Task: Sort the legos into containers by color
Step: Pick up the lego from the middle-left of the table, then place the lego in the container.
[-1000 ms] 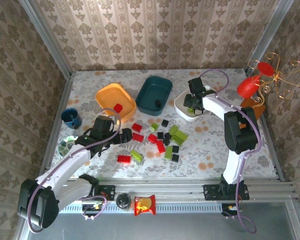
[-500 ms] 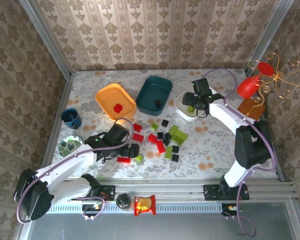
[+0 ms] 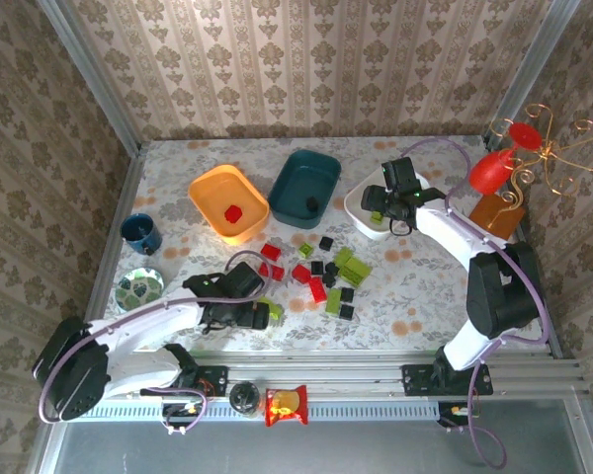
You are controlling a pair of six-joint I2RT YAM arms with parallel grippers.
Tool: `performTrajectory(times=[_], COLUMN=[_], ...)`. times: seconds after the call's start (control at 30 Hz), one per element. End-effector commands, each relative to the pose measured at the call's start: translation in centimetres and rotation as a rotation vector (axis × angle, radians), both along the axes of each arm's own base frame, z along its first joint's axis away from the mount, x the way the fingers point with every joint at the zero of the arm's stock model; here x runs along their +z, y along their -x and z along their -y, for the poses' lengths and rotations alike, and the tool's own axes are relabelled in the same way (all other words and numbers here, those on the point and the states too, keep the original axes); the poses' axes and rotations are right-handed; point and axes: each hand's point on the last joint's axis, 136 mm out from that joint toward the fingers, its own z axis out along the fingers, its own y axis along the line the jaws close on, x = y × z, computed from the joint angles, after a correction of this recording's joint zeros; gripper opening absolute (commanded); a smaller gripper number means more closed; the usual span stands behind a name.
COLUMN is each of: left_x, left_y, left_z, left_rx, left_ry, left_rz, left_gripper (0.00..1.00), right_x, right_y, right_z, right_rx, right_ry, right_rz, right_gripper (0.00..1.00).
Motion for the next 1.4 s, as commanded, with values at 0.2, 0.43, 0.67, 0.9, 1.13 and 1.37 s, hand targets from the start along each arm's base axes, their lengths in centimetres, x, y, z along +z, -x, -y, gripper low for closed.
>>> performTrajectory(times=[0.2, 0.43, 0.67, 0.9, 1.13, 1.37], left_x=[-1.6, -1.7, 0.2, 8.5, 16.1, 14.8], left_y=[-1.3, -1.6, -2.0, -7.5, -17.0, -25.9], left_z=[0.8, 1.0, 0.6, -0.3, 0.0, -1.5], left_rx=[-0.041, -0.052, -0.025, 0.063, 0.12, 0.236], left_ry=[-0.036, -0.028, 0.004, 0.114, 0.188, 0.18], left_rz=[0.008, 0.018, 0.062, 0.286, 0.514, 0.524], left_gripper=[0.84, 0.7, 0.56, 0.54, 0.53, 0.52], right_x=[2.8, 3.3, 3.5, 3.8, 3.8, 3.7], right_y=[0.3, 0.4, 0.3, 0.7, 1.4, 2.5], right_z=[0.1, 0.3, 0.2, 0.0, -0.1, -0.5], right_rx=[0.001, -0.004, -0.007, -0.01, -0.004, 0.021], right_ry=[-0.029, -0.035, -0.047, -0.074, -0.088, -0.092], right_rz=[0.072, 0.081, 0.087, 0.098, 0.095, 0.085], right_gripper=[0.71, 0.71, 0.71, 0.71, 0.71, 0.71])
